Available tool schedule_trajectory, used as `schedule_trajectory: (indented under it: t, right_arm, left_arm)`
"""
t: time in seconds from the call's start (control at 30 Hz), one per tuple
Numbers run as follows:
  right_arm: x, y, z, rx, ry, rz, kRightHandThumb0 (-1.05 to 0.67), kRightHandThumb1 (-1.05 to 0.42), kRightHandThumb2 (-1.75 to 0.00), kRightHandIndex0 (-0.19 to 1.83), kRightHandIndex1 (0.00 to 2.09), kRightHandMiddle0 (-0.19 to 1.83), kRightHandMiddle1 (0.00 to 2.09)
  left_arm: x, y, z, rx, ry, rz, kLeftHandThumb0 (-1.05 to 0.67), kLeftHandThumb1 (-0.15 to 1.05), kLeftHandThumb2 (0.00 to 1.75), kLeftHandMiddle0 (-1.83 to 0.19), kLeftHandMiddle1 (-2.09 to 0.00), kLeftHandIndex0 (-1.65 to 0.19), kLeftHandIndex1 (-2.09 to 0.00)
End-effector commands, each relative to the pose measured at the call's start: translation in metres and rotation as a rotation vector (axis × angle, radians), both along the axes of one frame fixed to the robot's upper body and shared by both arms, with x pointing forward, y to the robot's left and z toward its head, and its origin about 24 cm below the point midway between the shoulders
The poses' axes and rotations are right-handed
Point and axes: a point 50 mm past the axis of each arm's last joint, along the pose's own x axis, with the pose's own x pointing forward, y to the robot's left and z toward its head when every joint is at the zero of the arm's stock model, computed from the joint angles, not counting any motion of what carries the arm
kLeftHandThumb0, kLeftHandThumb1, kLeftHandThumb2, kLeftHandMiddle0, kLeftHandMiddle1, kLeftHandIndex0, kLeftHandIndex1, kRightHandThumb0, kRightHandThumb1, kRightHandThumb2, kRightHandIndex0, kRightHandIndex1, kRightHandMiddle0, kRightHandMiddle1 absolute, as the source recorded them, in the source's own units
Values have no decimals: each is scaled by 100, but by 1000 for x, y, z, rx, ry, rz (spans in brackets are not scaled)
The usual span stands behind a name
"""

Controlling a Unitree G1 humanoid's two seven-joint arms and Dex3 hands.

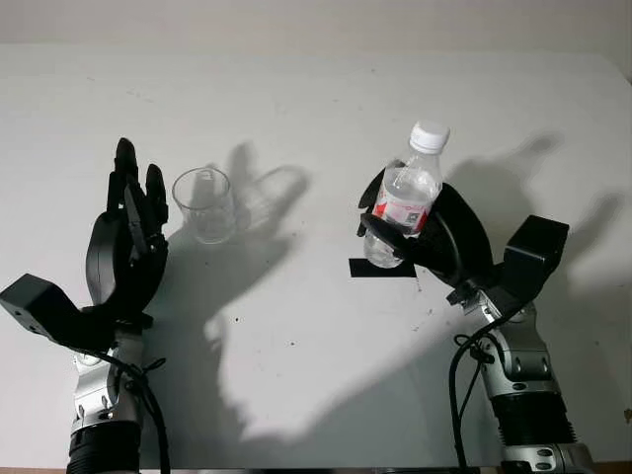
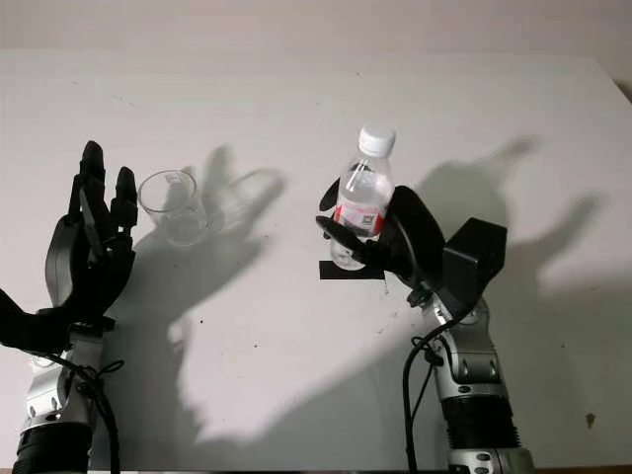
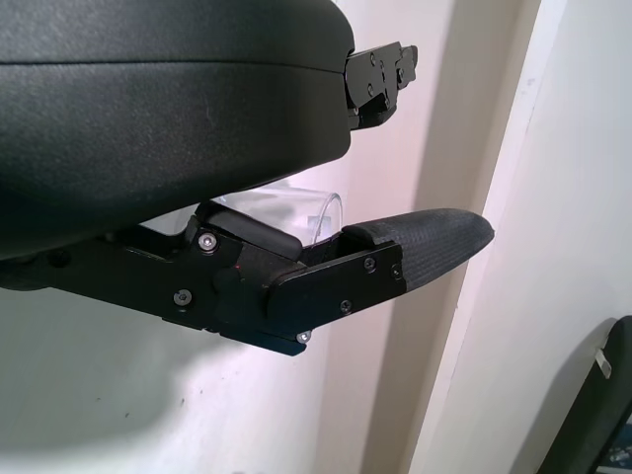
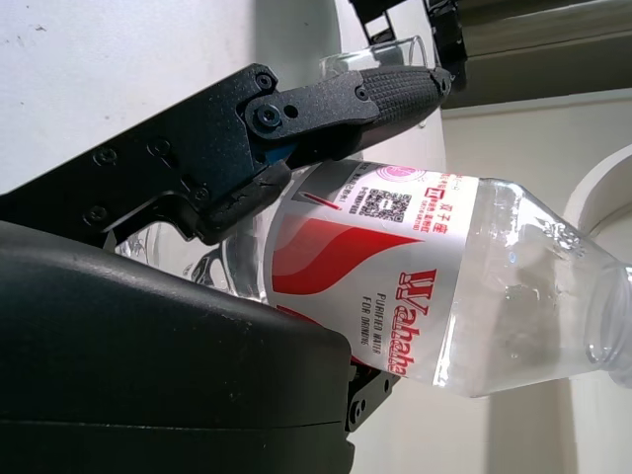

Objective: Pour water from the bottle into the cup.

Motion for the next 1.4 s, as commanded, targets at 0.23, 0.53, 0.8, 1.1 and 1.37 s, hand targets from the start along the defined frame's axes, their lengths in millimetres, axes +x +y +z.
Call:
schedule_trajectory:
  t: [0.23,0.53,0.8,1.1,1.37]
  right_arm:
    - [4,-3,-7,-26,41,-49,-42,-105,-43,116,209,77,209]
    - [6,-9,-8,-62,41,-88,-43,-105,-39,112,209,73,209]
    - [-1,-11,-16,-49,35,-59,-48,-105,-20,58,209,31,209]
    - [-14,-14,-36,-61,58,8,-56,-105,-8,-15,138,-9,143]
    - [-27,-19,-51,-118,83,-1,-61,-103,-5,1,49,3,62]
  left_arm:
    - [-6,6,-7,13,25,11,-75,105,73,19,0,19,0]
    - [-5,7,-7,20,23,11,-74,105,73,19,0,19,0]
    - [-3,5,-4,15,21,12,-75,105,73,19,0,19,0]
    - [-5,7,-4,19,19,16,-76,105,72,19,0,19,0]
    - [-4,8,-4,24,23,15,-76,105,72,19,0,19,0]
